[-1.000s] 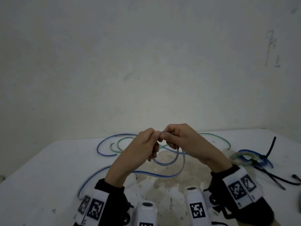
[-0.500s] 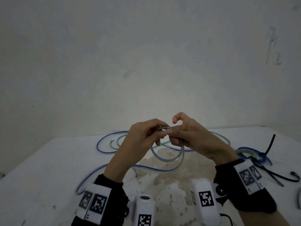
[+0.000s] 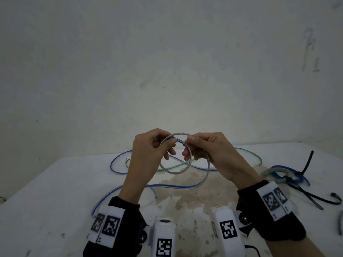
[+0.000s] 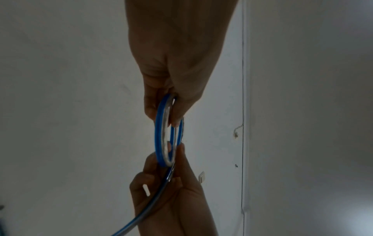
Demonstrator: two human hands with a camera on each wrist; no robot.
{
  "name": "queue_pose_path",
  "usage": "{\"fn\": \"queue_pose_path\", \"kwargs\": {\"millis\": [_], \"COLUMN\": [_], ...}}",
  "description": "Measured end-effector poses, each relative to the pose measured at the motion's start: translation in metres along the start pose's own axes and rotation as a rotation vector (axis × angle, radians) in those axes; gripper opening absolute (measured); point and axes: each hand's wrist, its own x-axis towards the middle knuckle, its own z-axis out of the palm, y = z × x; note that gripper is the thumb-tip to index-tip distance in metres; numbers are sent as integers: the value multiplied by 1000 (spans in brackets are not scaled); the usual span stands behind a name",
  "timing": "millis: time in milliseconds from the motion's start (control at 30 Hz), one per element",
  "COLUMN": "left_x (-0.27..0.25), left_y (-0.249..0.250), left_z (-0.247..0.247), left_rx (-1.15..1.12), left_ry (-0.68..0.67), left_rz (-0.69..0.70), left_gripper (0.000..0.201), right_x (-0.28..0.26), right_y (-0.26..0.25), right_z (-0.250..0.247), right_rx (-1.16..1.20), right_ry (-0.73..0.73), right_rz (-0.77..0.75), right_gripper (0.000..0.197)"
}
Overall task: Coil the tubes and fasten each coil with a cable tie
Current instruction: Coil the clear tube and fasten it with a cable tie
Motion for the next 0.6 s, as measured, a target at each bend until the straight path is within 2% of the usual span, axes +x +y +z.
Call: {"fn": "queue_pose_path", "kwargs": {"millis": [133, 300, 367, 467, 533, 600], "left_x": [0, -1, -1, 0, -1, -1], "left_y": [-2, 2, 3, 4, 5, 7], "left_z": [2, 2, 1, -2, -5, -8], "left_rx": [-178, -267, -313, -430, -503, -519], "left_ry": [145, 236, 175, 15, -93, -203], "left_rz": [-69, -73, -124, -257, -332, -386], "left_gripper": [4, 6, 13, 24, 23, 15], "right_x": [-1, -4, -3, -2, -2, -2], "right_y": [-4, -4, -4, -6, -5, -6], "right_z": [5, 13, 12, 8, 5, 2], "right_rx": [53, 87, 173, 304, 276, 145], "right_ry": [68, -5, 1, 36, 34, 27], "right_rz": [39, 100, 131, 168, 128, 77], "right_gripper": [28, 25, 21, 17, 20, 18]}}
